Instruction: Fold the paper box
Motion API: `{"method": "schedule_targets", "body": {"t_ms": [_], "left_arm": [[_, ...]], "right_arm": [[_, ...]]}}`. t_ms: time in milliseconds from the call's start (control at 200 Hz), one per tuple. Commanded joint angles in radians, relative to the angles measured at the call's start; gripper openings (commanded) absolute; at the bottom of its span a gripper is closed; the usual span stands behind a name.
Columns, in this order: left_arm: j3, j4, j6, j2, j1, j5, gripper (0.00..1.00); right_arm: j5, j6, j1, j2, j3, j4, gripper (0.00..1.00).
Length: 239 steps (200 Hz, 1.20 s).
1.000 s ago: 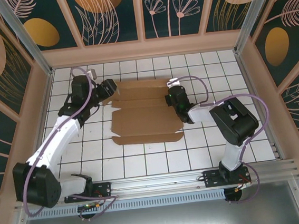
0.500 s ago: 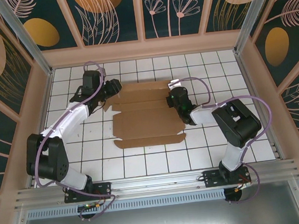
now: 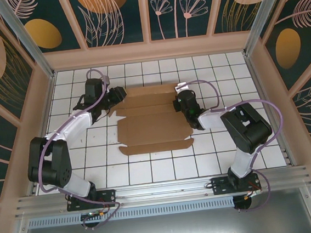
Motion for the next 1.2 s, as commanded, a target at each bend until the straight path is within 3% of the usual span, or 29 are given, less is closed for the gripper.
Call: {"method": "schedule_targets", "body": {"t_ms": [0, 190, 340, 430, 535, 581, 636, 736, 866, 1191], "left_arm": [[-0.065, 0.156, -0.087, 0.027, 0.009, 0.105, 0.30], [-0.162, 0.392, -0.254, 0.043, 0.042, 0.196, 0.17], [-0.171, 0.407, -0.256, 0.046, 0.046, 0.198, 0.07], [-0.148, 0.322, -0.198, 0.019, 0.045, 0.147, 0.09], [-0.108, 0.103, -0.091, -0.066, 0.046, -0.058, 0.26], [-0.121, 0.048, -0.068, -0.118, 0.045, -0.149, 0.26], [-0.178, 0.050, -0.068, -0.187, 0.043, -0.213, 0.18], [-0.267, 0.076, -0.082, -0.244, 0.017, -0.239, 0.00], [-0.339, 0.087, -0.064, -0.239, -0.049, -0.272, 0.00], [-0.330, 0.250, -0.131, -0.081, -0.067, -0.228, 0.00]], "right_arm": [[-0.047, 0.034, -0.003, -0.006, -0.008, -0.033, 0.00], [-0.065, 0.062, -0.003, -0.015, -0.010, -0.043, 0.00], [-0.065, 0.069, -0.033, -0.022, -0.007, -0.055, 0.00], [-0.049, 0.070, -0.037, -0.030, -0.001, -0.073, 0.00], [-0.028, 0.075, -0.043, -0.039, 0.008, -0.105, 0.00], [-0.027, 0.075, -0.046, -0.041, 0.012, -0.115, 0.00], [-0.028, 0.075, -0.047, -0.044, 0.011, -0.118, 0.00], [-0.029, 0.072, -0.049, -0.045, 0.001, -0.110, 0.00], [-0.040, 0.073, -0.051, -0.041, 0.004, -0.112, 0.00], [-0.065, 0.074, -0.050, -0.038, 0.010, -0.130, 0.00]]}}
